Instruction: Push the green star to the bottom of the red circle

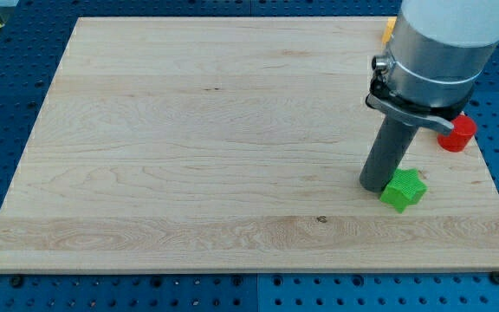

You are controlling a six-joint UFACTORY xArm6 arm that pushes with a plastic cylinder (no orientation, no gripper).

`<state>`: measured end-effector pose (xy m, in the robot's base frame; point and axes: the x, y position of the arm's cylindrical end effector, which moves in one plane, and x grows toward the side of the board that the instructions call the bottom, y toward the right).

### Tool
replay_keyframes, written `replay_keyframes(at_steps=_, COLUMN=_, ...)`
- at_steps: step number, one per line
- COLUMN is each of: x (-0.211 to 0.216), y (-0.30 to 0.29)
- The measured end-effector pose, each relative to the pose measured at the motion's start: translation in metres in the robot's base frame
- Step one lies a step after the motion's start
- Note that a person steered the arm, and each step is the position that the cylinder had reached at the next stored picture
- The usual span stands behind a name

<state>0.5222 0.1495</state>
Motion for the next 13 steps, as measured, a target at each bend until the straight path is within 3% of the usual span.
replay_keyframes(at_steps=3, x=0.050, y=0.028)
replay_keyframes(at_steps=7, x=0.082, y=0.134)
replay_keyframes(at_steps=10, x=0.064, y=0.139)
replay_keyframes(at_steps=13, x=0.051, y=0.107)
